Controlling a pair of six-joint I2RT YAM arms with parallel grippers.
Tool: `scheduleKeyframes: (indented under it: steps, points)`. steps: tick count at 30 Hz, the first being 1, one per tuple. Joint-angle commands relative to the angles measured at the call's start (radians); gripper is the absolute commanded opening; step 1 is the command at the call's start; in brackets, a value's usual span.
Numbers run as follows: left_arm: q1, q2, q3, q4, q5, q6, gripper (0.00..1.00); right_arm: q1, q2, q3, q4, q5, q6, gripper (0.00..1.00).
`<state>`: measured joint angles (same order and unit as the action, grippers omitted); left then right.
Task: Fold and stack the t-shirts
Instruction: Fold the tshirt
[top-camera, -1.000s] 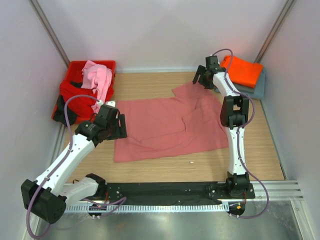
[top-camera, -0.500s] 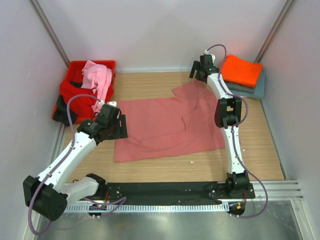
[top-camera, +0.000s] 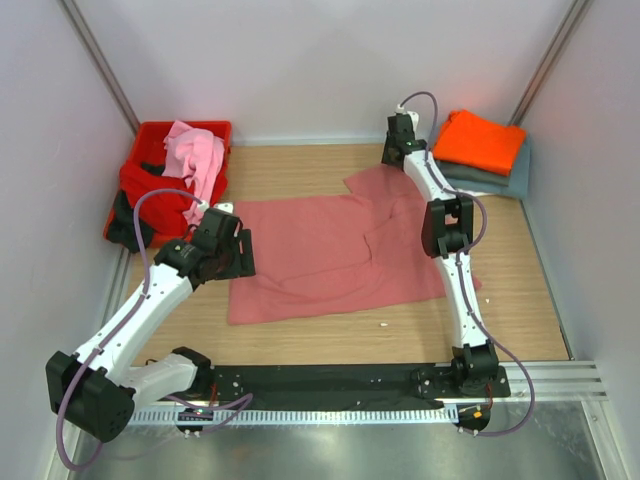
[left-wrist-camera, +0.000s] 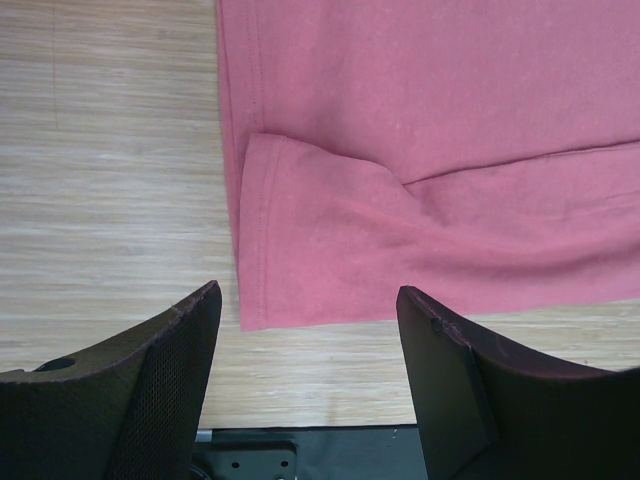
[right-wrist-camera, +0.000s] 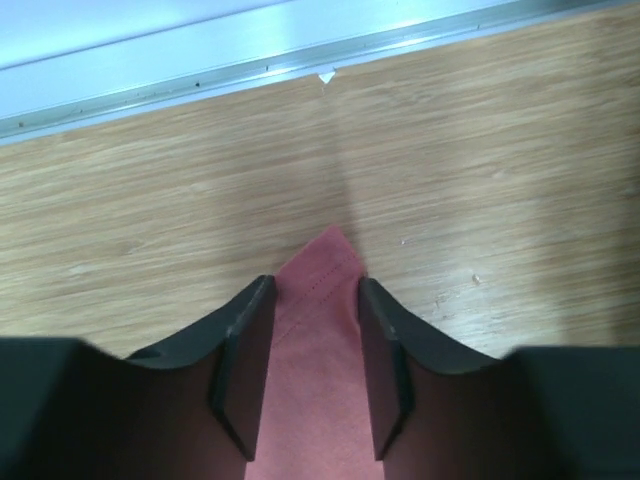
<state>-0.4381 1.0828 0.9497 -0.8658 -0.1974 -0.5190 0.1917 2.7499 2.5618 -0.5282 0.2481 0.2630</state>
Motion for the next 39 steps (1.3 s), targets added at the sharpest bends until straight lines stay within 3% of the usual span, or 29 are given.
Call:
scheduleKeyframes:
  steps: [1,5,6,11,17,25,31,35,39]
  points:
    - [0.006,-0.006,0.001,0.013,0.004,0.007,0.72,0.014,0.007,0.005,-0.027,0.006,-0.011,0.37]
    - [0.006,-0.004,0.003,0.013,-0.005,0.005,0.72,0.005,0.010,0.000,-0.021,0.008,-0.007,0.03]
    - [0.006,-0.004,0.003,0.011,-0.005,0.005,0.72,0.003,0.007,0.001,-0.019,0.008,-0.007,0.02]
    - [0.006,0.005,0.003,0.007,-0.022,0.002,0.72,0.002,-0.100,-0.055,-0.026,0.045,0.008,0.02]
    - [0.039,0.031,0.018,0.008,-0.046,-0.009,0.72,0.003,-0.375,-0.377,0.043,0.105,0.024,0.02]
    - [0.065,0.271,0.135,0.114,-0.043,-0.131,0.71,-0.005,-0.561,-0.597,0.050,0.165,0.054,0.02]
    - [0.076,0.593,0.450,0.094,-0.212,-0.127,0.68,-0.005,-0.697,-0.727,0.063,0.154,0.056,0.02]
    - [0.101,0.811,0.734,0.028,-0.206,-0.136,0.66,-0.005,-0.768,-0.801,0.043,0.171,0.050,0.02]
    - [0.117,0.985,0.894,-0.015,-0.194,-0.136,0.66,-0.005,-0.828,-0.862,0.011,0.233,0.041,0.02]
